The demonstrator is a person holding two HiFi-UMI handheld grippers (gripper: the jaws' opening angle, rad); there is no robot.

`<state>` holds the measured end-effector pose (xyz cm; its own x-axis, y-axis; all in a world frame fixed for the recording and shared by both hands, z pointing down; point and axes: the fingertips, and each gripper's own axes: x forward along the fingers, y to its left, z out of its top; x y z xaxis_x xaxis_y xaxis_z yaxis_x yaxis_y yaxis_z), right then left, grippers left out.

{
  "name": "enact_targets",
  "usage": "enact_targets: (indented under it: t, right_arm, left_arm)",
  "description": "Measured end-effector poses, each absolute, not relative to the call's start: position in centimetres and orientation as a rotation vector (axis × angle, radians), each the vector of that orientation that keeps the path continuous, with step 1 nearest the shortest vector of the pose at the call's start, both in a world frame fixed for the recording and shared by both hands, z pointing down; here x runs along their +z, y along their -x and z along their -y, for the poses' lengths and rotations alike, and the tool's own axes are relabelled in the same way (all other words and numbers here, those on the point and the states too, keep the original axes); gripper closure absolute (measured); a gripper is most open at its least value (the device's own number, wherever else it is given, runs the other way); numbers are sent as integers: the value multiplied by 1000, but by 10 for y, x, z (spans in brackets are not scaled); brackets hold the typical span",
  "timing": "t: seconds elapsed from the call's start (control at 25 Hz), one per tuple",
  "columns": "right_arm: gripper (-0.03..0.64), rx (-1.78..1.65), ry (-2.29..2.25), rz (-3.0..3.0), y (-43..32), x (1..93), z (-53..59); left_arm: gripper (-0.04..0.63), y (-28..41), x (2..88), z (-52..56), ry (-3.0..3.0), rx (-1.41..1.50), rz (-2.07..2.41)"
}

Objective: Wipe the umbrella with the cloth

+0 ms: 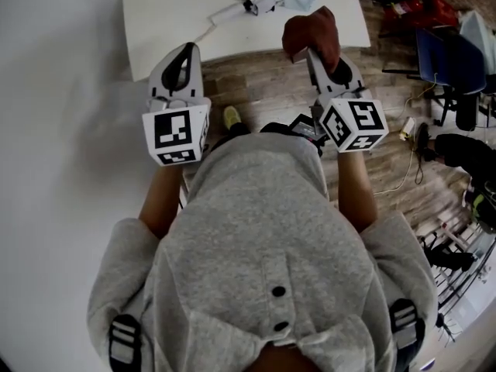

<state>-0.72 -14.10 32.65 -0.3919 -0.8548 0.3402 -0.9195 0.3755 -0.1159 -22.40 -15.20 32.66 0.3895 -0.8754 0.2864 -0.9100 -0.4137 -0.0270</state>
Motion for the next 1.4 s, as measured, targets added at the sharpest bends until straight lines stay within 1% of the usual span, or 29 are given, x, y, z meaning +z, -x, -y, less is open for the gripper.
enact_targets:
  t: [0.44, 0.56, 0.92, 1.16, 1.4]
  right_arm:
    - [535, 531, -1623, 2467, 5, 315, 181]
    - [534, 506, -1651, 2479, -4, 318, 192]
    - [534, 361, -1676, 2310, -51, 339, 230]
    - [534, 379, -1673, 2276, -84, 353, 256]
    - [534, 418, -1621, 2281, -106, 374, 280]
  left_arm:
    - [580, 228, 322, 188, -2518, 369, 1610]
    - [580, 226, 329, 197, -2515, 379, 1622]
    - [580, 189, 339, 231, -2517, 410, 1628]
    - [580, 157, 351, 252, -2512, 445, 1601]
    - [580, 140, 373, 274, -2476, 517, 1600]
